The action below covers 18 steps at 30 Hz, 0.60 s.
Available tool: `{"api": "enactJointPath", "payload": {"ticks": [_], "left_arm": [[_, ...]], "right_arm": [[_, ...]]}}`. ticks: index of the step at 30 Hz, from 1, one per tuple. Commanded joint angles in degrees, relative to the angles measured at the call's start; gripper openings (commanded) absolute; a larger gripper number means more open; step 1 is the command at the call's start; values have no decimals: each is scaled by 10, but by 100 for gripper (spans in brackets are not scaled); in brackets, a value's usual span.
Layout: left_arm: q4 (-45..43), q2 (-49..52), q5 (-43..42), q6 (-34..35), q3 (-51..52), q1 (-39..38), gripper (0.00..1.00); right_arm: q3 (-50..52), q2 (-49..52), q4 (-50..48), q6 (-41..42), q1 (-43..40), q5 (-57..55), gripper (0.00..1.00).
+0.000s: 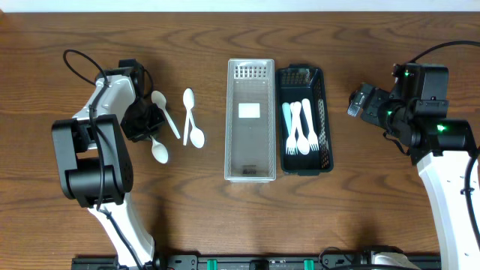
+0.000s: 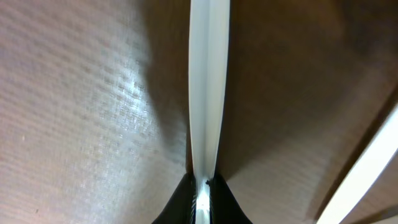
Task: Pack container
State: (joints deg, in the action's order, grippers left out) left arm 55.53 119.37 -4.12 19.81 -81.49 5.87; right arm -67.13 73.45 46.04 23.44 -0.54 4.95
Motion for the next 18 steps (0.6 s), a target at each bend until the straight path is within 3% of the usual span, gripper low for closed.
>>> {"api": "enactJointPath", "payload": {"ticks": [1, 10, 18], "left_arm": [[28, 10, 0, -13, -23, 2, 6], [171, -64, -39, -59, -169, -43, 6], [153, -167, -43, -104, -199, -226, 6]], "right_arm": [[-5, 2, 1, -3, -3, -2, 99], [-5, 2, 1, -3, -3, -2, 99], [-5, 2, 1, -3, -3, -2, 99]]}}
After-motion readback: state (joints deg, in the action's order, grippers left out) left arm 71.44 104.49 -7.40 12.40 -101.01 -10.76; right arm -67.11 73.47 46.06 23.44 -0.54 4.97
